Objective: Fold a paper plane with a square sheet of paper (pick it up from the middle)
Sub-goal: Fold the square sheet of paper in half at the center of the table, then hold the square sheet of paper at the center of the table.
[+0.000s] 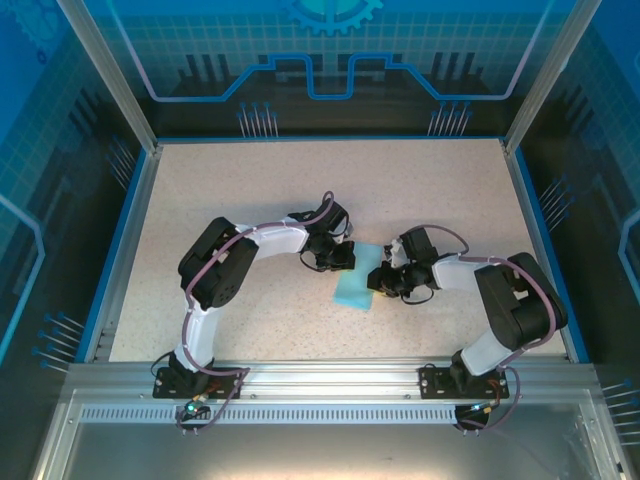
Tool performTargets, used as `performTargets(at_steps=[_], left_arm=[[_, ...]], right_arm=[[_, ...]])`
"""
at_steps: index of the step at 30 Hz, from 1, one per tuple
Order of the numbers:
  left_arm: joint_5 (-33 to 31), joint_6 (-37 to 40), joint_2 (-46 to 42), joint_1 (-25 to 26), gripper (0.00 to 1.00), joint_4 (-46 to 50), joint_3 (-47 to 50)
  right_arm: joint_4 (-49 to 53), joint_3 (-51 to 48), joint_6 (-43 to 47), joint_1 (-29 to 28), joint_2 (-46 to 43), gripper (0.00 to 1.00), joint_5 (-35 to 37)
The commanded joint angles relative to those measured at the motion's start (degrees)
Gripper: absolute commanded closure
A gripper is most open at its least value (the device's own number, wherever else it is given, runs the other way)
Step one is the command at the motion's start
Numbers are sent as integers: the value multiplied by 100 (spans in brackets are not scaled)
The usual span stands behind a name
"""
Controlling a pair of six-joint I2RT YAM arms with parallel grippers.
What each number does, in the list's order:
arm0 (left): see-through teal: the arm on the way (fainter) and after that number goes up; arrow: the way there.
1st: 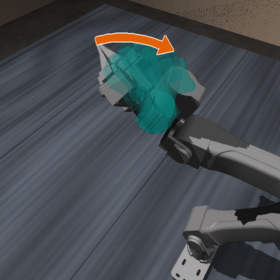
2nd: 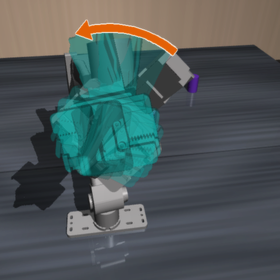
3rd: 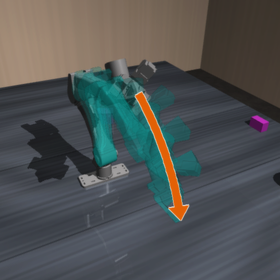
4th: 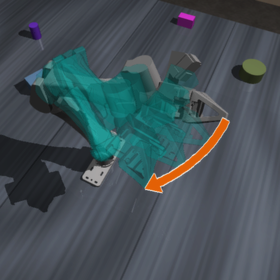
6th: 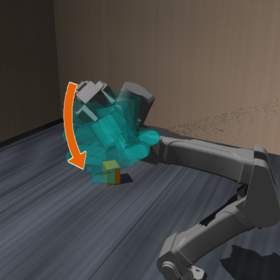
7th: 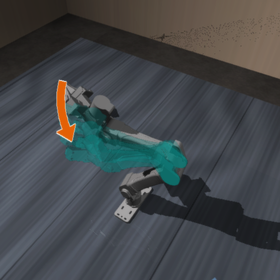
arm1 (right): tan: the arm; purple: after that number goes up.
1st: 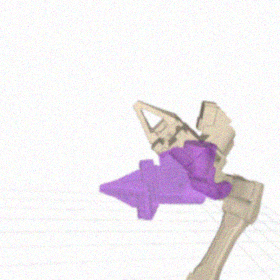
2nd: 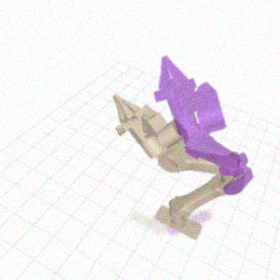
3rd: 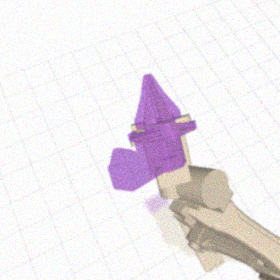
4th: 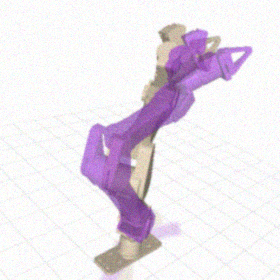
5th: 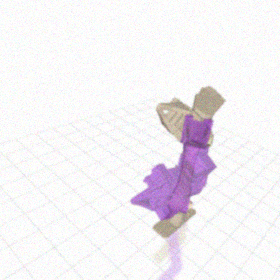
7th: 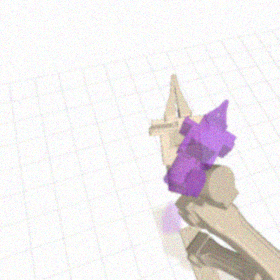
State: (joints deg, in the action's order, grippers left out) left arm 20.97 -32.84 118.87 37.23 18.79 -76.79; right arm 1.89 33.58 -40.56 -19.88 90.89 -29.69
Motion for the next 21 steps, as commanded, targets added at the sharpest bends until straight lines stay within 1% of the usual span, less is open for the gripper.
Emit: performTargets(at_steps=[1, 5, 10, 14, 18, 21], left_arm=[[92, 111, -48, -35, 100, 262, -31], [117, 117, -104, -40, 100, 279, -54], [198, 119, -356, -32, 100, 301, -90], [335, 111, -606, -16, 98, 286, -41], [435, 160, -854, 19, 96, 302, 146], [582, 202, -926, 62, 96, 318, 326]], right_arm=[[-173, -185, -31, -85, 202, 81, 41], [50, -142, 8, -110, -246, 79, -52], [397, -119, 49, -176, -811, 77, 32], [308, -247, -131, -333, -1070, 77, 31], [338, -290, -235, -525, -1130, 77, 201], [167, -439, -409, -569, -1187, 78, 280]])
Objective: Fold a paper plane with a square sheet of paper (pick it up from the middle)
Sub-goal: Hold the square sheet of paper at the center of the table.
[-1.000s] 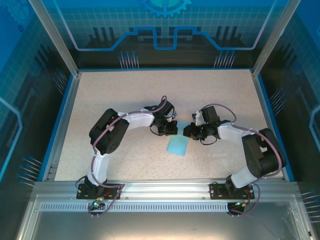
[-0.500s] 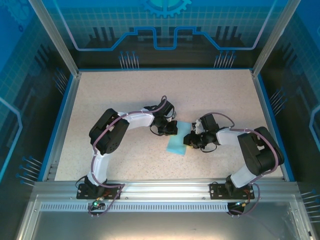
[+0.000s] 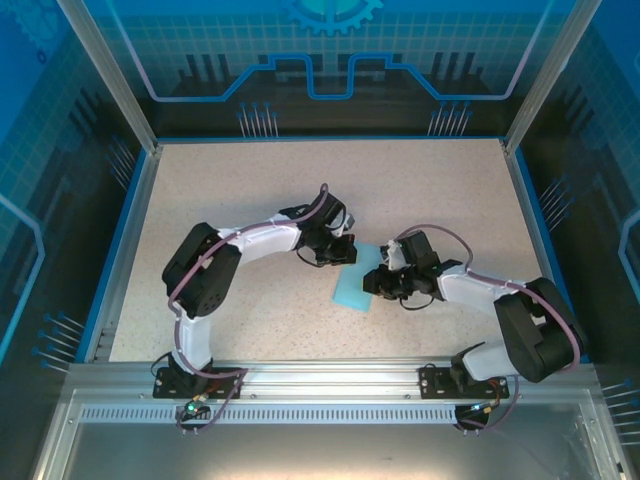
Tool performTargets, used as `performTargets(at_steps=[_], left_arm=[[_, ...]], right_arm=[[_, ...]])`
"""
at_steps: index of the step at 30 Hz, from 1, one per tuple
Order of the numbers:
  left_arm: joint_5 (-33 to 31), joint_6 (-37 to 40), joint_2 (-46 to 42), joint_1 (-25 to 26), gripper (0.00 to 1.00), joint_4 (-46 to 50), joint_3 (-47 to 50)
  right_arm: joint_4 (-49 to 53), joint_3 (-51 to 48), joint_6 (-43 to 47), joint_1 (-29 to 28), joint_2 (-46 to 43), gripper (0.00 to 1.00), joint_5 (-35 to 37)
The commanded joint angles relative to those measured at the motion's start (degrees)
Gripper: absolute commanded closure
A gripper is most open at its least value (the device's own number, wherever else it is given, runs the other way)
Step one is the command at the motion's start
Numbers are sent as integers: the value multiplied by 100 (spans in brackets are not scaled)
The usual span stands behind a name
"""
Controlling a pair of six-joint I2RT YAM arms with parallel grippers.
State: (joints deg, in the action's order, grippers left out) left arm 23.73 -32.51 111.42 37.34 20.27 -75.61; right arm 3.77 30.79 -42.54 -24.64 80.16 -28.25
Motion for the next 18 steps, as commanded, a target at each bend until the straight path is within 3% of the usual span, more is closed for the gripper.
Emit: performTargets(at_steps=[1, 7, 18], left_arm=[[336, 179, -190, 65, 96, 149, 267], [479, 183, -94, 158, 98, 54, 564], [88, 319, 186, 154, 100, 223, 605]], right_arm=[[-65, -187, -243, -91, -129, 78, 124], [-215, -213, -303, -194, -114, 78, 13], [-642, -360, -437, -303, 254, 78, -19]])
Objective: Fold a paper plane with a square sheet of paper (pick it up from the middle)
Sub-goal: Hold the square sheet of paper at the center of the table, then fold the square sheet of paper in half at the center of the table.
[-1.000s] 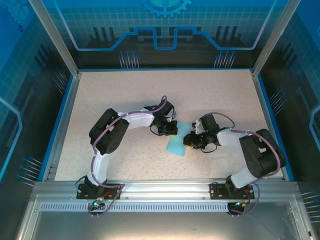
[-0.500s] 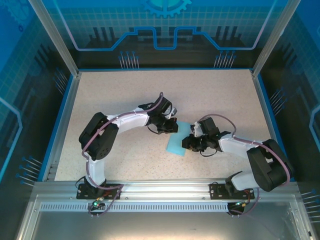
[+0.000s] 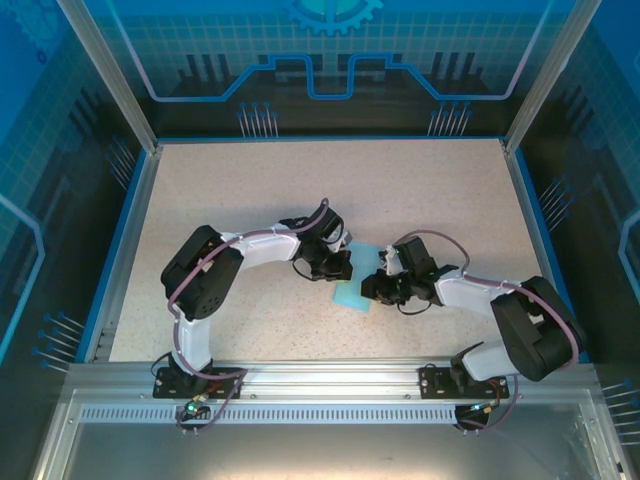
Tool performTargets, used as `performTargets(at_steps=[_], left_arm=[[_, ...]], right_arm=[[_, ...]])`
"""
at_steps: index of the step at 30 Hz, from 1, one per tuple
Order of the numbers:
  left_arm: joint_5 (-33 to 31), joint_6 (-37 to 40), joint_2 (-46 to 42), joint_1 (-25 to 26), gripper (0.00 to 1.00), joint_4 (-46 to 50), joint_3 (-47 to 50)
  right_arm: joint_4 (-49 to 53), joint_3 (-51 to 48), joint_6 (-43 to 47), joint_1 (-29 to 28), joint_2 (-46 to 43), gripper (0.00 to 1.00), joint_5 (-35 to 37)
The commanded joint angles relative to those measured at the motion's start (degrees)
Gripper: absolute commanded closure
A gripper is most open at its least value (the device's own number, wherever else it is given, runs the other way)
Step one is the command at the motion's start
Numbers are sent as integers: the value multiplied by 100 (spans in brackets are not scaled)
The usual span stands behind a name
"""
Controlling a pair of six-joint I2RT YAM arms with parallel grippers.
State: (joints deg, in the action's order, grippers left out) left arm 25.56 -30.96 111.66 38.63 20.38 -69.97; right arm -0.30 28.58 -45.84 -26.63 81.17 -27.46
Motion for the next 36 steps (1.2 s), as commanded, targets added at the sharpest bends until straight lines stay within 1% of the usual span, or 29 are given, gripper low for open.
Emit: performTargets(at_steps=[1, 6, 9, 11, 15, 19, 23, 30, 33, 36], left_arm=[[-114, 183, 187, 25, 100, 231, 28], [-215, 247, 284, 29, 100, 294, 18], [-310, 282, 295, 29, 100, 351, 10], [-341, 299, 304, 28, 100, 376, 11], [-347, 319, 304, 30, 100, 389, 2], [-333, 321, 330, 24, 100, 402, -18], [-326, 314, 330, 26, 100, 389, -16], [-324, 288, 339, 38, 100, 361, -14], [-326, 267, 324, 37, 100, 339, 6], [-317, 252, 304, 38, 100, 330, 10]], right_arm=[[-290, -149, -109, -107, 217, 78, -101], [-480, -209, -88, -132, 593, 78, -98], [-484, -231, -90, -132, 668, 78, -72], [-366, -191, -59, -132, 555, 78, -116], [33, -164, -34, -166, 27, 77, -42], [155, -242, -123, -299, -335, 76, 31], [32, -364, -250, -421, -327, 76, 96], [-64, -427, -211, -536, 164, 77, 228], [178, -386, -162, -533, -39, 77, 294], [506, -249, -86, -521, -537, 76, 380]])
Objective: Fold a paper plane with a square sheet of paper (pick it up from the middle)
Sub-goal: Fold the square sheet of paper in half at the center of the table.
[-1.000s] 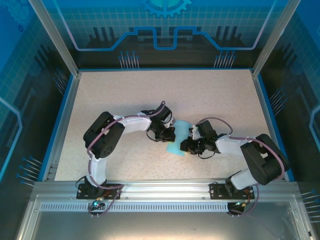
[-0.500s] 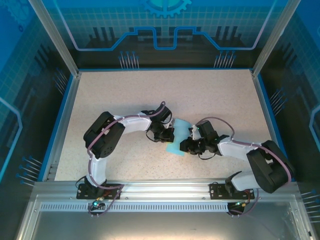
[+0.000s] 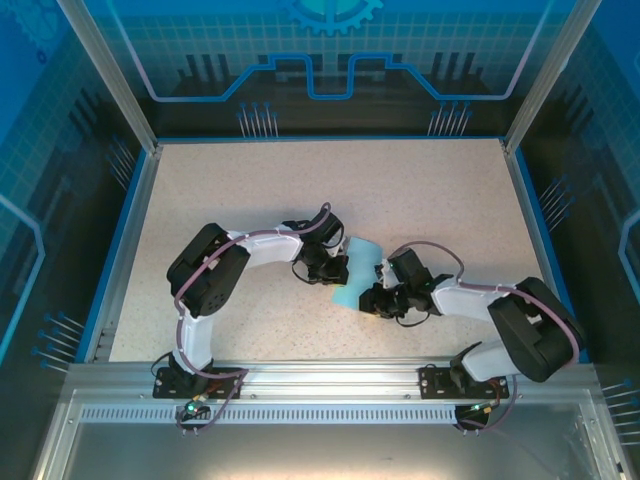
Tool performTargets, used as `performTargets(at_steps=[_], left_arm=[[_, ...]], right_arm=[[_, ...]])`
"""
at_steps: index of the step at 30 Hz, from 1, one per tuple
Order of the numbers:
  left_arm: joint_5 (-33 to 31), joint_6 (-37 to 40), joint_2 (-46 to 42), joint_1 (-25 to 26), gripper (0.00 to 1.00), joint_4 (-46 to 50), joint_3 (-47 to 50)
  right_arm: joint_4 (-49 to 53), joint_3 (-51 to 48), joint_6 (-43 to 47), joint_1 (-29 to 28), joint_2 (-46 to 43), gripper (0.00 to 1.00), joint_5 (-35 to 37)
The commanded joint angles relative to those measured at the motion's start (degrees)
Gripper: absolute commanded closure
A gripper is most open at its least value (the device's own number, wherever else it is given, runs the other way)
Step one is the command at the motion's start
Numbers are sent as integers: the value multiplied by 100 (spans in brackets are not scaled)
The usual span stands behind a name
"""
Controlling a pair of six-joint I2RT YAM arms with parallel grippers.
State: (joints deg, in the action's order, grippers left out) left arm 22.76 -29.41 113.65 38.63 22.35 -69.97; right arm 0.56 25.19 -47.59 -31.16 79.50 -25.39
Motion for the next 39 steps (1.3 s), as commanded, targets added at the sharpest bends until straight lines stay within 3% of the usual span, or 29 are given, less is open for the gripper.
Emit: performTargets(at_steps=[1, 5, 10, 15, 22, 26, 31, 39], left_arm=[[-44, 102, 90, 36, 100, 143, 18], [-44, 111, 62, 30, 100, 149, 19], [-44, 93, 70, 35, 100, 136, 26], [-45, 93, 78, 37, 100, 122, 22], [-40, 113, 83, 37, 100, 148, 23], [-53, 102, 79, 38, 100, 140, 38], [-53, 67, 78, 39, 100, 99, 40], [-44, 84, 53, 38, 100, 136, 10]], right_arm=[[590, 185, 135, -42, -513, 75, 253], [703, 446, 278, 156, -608, 73, 194], [0, 431, 36, 166, 13, 75, -311], [-168, 173, 30, 151, 420, 75, -198], [203, 417, 214, 258, 265, 74, -177], [587, 938, 527, 613, 135, 73, -4], [179, 1176, 637, 1076, 802, 74, -382], [-39, 1304, 680, 1286, 1619, 76, -565]])
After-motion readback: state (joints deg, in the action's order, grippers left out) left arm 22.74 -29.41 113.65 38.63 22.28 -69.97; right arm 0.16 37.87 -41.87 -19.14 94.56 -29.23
